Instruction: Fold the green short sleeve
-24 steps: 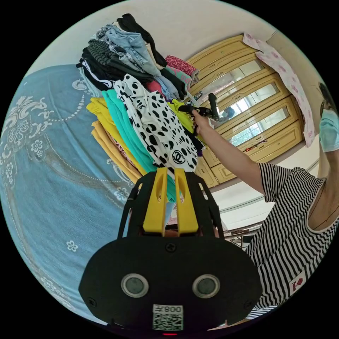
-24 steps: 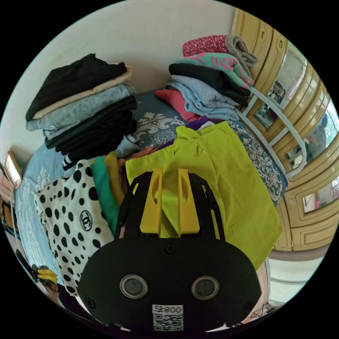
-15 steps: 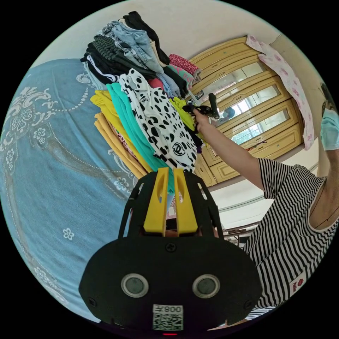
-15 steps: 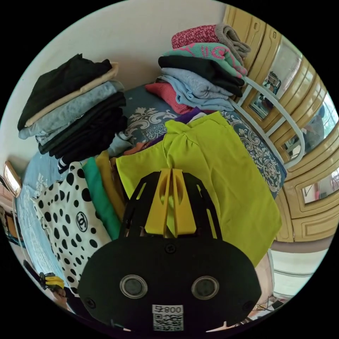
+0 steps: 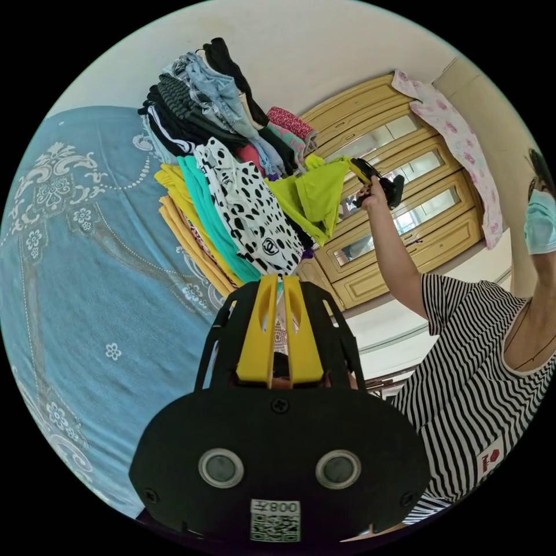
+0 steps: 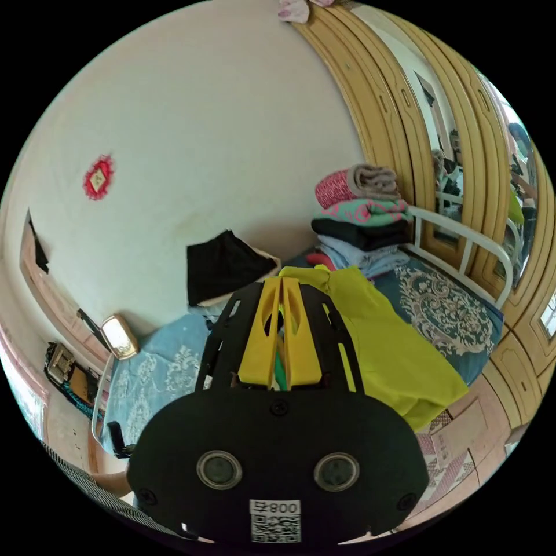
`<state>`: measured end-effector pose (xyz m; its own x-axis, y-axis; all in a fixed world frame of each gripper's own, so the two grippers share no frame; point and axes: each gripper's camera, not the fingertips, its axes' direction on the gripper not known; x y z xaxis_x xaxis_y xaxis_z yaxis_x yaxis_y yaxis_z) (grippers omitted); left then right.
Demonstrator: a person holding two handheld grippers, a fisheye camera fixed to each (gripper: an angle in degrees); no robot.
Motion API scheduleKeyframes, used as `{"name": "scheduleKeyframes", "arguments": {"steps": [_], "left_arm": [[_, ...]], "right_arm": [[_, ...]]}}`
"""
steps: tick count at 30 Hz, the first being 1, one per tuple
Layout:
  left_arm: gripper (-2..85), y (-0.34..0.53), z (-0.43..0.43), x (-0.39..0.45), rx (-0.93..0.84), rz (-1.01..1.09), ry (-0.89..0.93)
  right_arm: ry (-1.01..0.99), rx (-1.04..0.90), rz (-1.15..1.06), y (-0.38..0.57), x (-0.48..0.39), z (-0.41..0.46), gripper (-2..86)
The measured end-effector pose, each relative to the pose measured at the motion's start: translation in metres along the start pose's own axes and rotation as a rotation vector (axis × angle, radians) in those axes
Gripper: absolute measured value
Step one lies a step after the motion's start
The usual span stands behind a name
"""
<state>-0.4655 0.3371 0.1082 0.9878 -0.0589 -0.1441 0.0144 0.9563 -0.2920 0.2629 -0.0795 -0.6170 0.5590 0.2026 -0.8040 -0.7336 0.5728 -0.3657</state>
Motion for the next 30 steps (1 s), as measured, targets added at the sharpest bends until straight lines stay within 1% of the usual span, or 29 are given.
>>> {"name": "scheduleKeyframes", "arguments": {"steps": [7,12,13,15,16,18,21,26,29,30], "left_arm": [[1.6,-0.002,-0.049,0.1,0.076,0.047,0.002],[1.7,0.005,-0.104,0.185,0.167,0.081,-0.01],[1.8,0.007,-0.11,0.195,0.175,0.086,-0.013],[2.0,0.013,-0.135,0.235,0.211,0.113,-0.031],[2.1,0.014,-0.142,0.245,0.22,0.119,-0.035],[2.6,0.022,-0.169,0.285,0.268,0.144,-0.047],[4.0,0.03,-0.204,0.333,0.339,0.177,-0.068],[8.4,0.04,-0.265,0.406,0.487,0.23,-0.122],[11.9,0.034,-0.292,0.46,0.576,0.29,-0.196],[13.0,0.028,-0.294,0.481,0.577,0.316,-0.197]], "right_arm": [[-0.203,0.093,-0.108,-0.059,-0.127,-0.096,0.1],[-0.359,0.167,-0.241,-0.092,-0.256,-0.175,0.1],[-0.371,0.177,-0.253,-0.095,-0.27,-0.183,0.1],[-0.433,0.212,-0.301,-0.108,-0.33,-0.219,0.1],[-0.451,0.223,-0.317,-0.11,-0.345,-0.228,0.1],[-0.504,0.257,-0.386,-0.117,-0.407,-0.265,0.1],[-0.563,0.289,-0.462,-0.117,-0.478,-0.305,0.0],[-0.65,0.325,-0.504,-0.105,-0.564,-0.344,-0.1],[-0.709,0.287,-0.498,-0.095,-0.611,-0.341,-0.1],[-0.708,0.271,-0.496,-0.089,-0.632,-0.336,-0.1]]}}
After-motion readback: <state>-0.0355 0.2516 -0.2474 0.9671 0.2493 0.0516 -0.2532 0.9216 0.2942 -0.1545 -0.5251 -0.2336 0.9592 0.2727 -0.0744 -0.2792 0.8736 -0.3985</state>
